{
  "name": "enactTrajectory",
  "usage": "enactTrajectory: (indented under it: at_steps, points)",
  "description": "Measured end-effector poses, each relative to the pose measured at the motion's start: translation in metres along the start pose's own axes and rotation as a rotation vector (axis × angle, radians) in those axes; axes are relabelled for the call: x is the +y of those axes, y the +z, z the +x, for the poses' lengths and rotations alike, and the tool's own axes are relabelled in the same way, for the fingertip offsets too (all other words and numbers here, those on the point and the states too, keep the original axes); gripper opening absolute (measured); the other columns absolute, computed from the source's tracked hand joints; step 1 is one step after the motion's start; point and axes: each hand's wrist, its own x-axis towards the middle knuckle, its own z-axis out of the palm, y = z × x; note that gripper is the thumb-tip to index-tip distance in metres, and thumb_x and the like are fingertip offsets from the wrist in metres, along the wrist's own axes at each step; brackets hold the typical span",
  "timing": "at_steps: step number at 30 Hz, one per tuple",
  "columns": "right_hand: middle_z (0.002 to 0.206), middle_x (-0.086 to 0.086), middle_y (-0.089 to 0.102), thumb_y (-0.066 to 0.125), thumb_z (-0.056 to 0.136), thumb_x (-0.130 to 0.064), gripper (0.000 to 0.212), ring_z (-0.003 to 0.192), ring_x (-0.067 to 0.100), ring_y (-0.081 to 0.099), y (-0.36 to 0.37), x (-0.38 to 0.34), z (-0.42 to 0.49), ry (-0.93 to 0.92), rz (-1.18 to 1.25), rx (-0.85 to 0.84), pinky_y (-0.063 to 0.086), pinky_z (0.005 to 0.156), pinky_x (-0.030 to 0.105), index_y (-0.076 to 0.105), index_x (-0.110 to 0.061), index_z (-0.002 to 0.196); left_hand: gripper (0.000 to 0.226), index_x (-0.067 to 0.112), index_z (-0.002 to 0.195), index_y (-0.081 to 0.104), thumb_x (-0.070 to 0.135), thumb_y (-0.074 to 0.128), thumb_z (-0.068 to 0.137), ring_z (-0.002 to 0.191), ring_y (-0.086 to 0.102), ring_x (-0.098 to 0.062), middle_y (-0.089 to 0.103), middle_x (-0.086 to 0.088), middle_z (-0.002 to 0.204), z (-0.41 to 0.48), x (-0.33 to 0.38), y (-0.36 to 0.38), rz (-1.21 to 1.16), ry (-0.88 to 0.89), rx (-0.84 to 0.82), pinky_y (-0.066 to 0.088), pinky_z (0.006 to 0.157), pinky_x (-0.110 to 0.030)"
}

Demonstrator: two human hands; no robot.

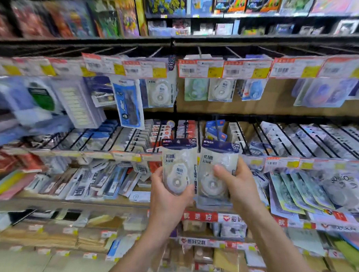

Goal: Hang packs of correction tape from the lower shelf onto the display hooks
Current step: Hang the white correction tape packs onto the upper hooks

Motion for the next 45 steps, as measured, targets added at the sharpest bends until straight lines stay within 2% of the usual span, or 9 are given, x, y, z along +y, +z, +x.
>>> enactTrajectory:
  at_steps: [4, 7, 13, 17, 20, 23, 26, 38, 45]
  points:
    - [0.087, 0.001, 0.079, 0.074, 0.085, -0.001, 0.024, 0.085, 0.027, 0.075, 0.021, -0.020, 0.024, -0.004, 0.028, 0.021, 0.060, 0.068, 0.038, 0.066, -0.017, 0.101, 0.082, 0.038, 0.136, 0.027, 0.029, 0.084, 0.077, 0.103, 0.059, 0.001, 0.052, 0.015, 0.120, 0.012, 0.005, -0.020, -0.003, 0.015, 0.013, 0.047, 0.074, -0.011]
    - [0.086, 0.002, 0.079, 0.077, 0.089, -0.017, 0.010, 0.083, 0.027, 0.076, 0.035, -0.033, 0.035, -0.018, 0.063, 0.020, 0.061, 0.071, 0.040, 0.068, -0.019, 0.093, 0.079, 0.045, 0.128, 0.025, 0.030, 0.084, 0.077, 0.105, 0.060, -0.001, 0.053, 0.012, 0.122, 0.016, 0.003, -0.030, 0.013, 0.013, 0.025, 0.048, 0.073, -0.011]
    - [0.069, -0.004, 0.069, 0.076, 0.089, -0.041, 0.031, 0.065, 0.010, 0.066, 0.054, -0.045, 0.049, -0.094, 0.059, 0.021, 0.052, 0.064, 0.028, 0.061, -0.015, 0.082, 0.080, 0.035, 0.134, 0.028, 0.027, 0.084, 0.078, 0.102, 0.059, 0.000, 0.054, 0.010, 0.123, 0.019, 0.006, -0.043, 0.040, 0.009, 0.019, 0.047, 0.062, -0.004]
    - [0.071, 0.003, 0.072, 0.079, 0.087, -0.018, 0.017, 0.070, 0.023, 0.069, 0.059, -0.049, 0.066, -0.108, 0.064, -0.015, 0.055, 0.072, 0.040, 0.064, -0.019, 0.078, 0.075, 0.038, 0.128, 0.027, 0.024, 0.083, 0.080, 0.094, 0.060, 0.003, 0.054, 0.016, 0.114, 0.018, 0.007, -0.042, 0.027, -0.002, 0.044, 0.047, 0.061, -0.005]
    - [0.082, 0.019, 0.073, 0.079, 0.083, -0.025, 0.011, 0.078, 0.039, 0.072, 0.063, -0.057, 0.078, -0.133, 0.038, -0.091, 0.057, 0.075, 0.051, 0.069, -0.021, 0.080, 0.077, 0.046, 0.123, 0.025, 0.031, 0.084, 0.077, 0.101, 0.062, -0.004, 0.055, 0.013, 0.117, 0.020, 0.009, -0.037, 0.012, -0.017, 0.112, 0.055, 0.078, -0.020]
    - [0.078, 0.016, 0.059, 0.076, 0.081, -0.043, 0.037, 0.073, 0.028, 0.054, 0.069, -0.068, 0.089, -0.150, 0.029, -0.158, 0.042, 0.069, 0.044, 0.064, -0.008, 0.085, 0.078, 0.047, 0.122, 0.024, 0.033, 0.085, 0.076, 0.101, 0.060, -0.002, 0.052, 0.017, 0.116, 0.020, 0.012, -0.033, 0.005, -0.030, 0.159, 0.051, 0.075, -0.016]
    - [0.080, 0.009, 0.063, 0.074, 0.086, -0.036, 0.027, 0.077, 0.023, 0.053, 0.076, -0.080, 0.102, -0.200, 0.041, -0.199, 0.041, 0.072, 0.040, 0.070, -0.010, 0.088, 0.079, 0.044, 0.126, 0.026, 0.032, 0.086, 0.075, 0.099, 0.058, 0.002, 0.051, 0.018, 0.116, 0.021, 0.016, -0.030, -0.015, -0.035, 0.203, 0.046, 0.063, -0.009]
    - [0.095, 0.008, 0.080, 0.078, 0.089, -0.018, 0.013, 0.091, 0.026, 0.077, 0.116, -0.119, 0.148, -0.299, 0.075, -0.277, 0.061, 0.090, 0.044, 0.076, -0.011, 0.099, 0.096, 0.042, 0.144, 0.021, 0.035, 0.086, 0.074, 0.103, 0.057, -0.002, 0.047, 0.020, 0.120, 0.009, 0.014, -0.034, -0.026, -0.084, 0.304, 0.050, 0.084, -0.024]
    - [0.085, -0.014, 0.078, 0.082, 0.084, -0.031, 0.013, 0.084, -0.001, 0.073, 0.131, -0.132, 0.158, -0.343, 0.140, -0.279, 0.054, 0.075, 0.018, 0.075, -0.023, 0.091, 0.105, 0.042, 0.148, 0.017, 0.036, 0.088, 0.071, 0.118, 0.055, -0.014, 0.045, 0.008, 0.141, 0.010, 0.013, -0.035, -0.036, -0.129, 0.347, 0.048, 0.104, -0.038]
